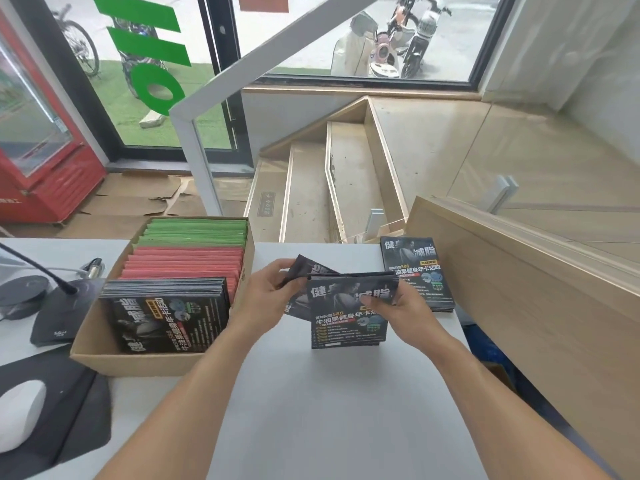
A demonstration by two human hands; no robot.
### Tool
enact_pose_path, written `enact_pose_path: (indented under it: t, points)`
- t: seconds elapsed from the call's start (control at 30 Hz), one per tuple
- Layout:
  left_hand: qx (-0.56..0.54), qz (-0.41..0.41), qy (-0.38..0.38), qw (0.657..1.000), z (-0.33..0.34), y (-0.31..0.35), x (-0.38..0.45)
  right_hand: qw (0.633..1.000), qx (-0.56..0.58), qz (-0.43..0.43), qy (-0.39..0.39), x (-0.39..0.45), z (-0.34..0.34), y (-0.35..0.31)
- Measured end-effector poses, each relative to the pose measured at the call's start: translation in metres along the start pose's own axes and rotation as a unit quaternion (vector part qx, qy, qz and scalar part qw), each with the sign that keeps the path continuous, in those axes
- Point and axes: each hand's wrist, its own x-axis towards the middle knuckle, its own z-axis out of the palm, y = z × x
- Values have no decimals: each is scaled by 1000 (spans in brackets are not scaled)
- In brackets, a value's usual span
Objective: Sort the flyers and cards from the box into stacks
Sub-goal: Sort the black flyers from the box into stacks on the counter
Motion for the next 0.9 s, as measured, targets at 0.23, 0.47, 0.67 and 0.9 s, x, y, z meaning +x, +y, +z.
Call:
enact_pose_path:
  t: [0.23, 0.47, 0.67, 0.9]
  points:
    - [93, 32, -137, 986, 11, 45, 10, 997, -75, 2, 27, -4, 0, -10]
    - [95, 33, -77, 992, 12, 50, 19, 1000, 7, 25, 16, -2, 5, -3]
    - [-173, -117, 22, 978, 15, -3, 0, 995, 90, 34, 27, -4, 14, 1]
    - [-215, -48, 34, 975, 53, 2, -10, 995, 63, -12, 83, -1, 25, -3]
